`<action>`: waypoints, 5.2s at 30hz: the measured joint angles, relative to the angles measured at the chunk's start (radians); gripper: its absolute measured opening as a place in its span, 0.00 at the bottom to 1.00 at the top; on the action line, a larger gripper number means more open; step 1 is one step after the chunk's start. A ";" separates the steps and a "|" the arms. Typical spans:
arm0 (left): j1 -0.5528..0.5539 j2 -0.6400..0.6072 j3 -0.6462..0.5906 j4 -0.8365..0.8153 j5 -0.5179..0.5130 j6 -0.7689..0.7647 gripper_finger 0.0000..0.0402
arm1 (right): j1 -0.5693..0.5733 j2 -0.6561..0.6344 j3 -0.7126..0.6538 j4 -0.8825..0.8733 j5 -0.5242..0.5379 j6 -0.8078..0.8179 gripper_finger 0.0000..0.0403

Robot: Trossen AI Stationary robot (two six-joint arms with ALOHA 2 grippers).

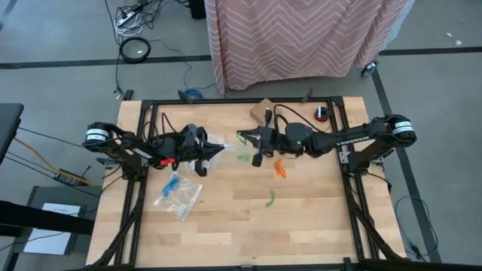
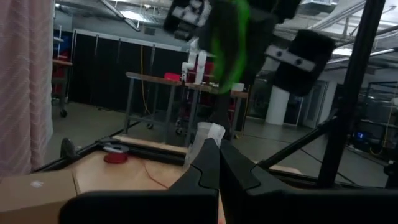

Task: Sort rubber bands
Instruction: Put the green rubber band into the transparent zip bag

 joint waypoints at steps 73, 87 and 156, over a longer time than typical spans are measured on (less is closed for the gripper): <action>0.000 0.000 0.032 -0.029 -0.046 0.077 0.01 | 0.070 0.066 -0.001 0.007 0.261 0.024 0.00; 0.000 0.000 0.032 -0.029 -0.046 0.082 0.01 | 0.072 0.066 -0.001 0.043 0.258 0.025 0.00; 0.002 0.000 0.069 -0.012 -0.072 0.086 0.01 | 0.051 0.073 0.000 -0.231 0.159 0.299 0.10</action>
